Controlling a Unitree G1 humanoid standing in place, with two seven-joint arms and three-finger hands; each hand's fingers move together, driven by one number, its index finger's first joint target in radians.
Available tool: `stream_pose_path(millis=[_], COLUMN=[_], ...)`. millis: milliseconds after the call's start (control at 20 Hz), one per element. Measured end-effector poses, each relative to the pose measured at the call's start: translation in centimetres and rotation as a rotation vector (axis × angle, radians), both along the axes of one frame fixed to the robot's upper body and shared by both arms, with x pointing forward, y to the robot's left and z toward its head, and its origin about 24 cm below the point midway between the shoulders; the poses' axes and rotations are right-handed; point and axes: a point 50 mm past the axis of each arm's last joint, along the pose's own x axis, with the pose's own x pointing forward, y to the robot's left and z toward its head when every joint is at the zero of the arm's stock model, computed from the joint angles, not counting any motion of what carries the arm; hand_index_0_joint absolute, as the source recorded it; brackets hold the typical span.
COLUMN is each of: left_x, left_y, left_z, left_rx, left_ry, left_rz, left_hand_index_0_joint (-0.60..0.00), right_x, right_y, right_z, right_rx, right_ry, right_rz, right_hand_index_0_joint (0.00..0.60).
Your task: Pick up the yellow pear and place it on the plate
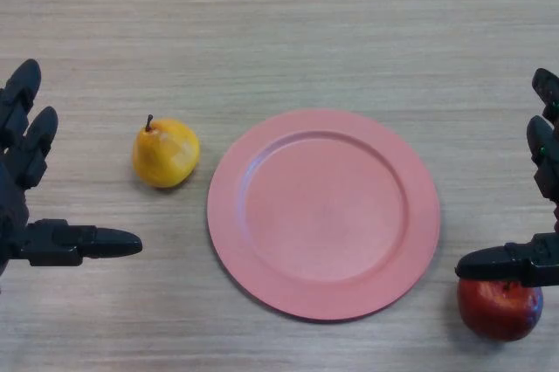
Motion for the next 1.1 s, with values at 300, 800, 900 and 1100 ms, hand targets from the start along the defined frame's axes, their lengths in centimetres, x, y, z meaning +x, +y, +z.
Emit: stream_pose_path(millis=[300,800,900,1100], left_x=[0.0,2.9,4.0,6.4], left_y=[0.0,0.2,0.2,-0.2], left_z=[-0.1,-1.9,-2.6,-4.3], left_rx=[-0.001,0.038,0.036,0.109], left_ry=[0.003,-0.021,-0.024,-0.020], left_rz=[0.001,-0.002,0.007,0.017], left_hand_index_0_joint=[0.000,0.000,0.000,0.000], right_x=[0.0,-0.2,-0.4,-0.6], right_y=[0.0,-0.4,-0.7,-1.0], right_z=[0.0,0.0,0.2,0.5], right_rx=[0.000,-0.073,-0.075,-0.080], right_ry=[-0.001,0.002,-0.004,-0.019], right_rz=[0.000,-0.022,-0.036,-0.049], right_hand_index_0_joint=[0.000,0.000,0.000,0.000])
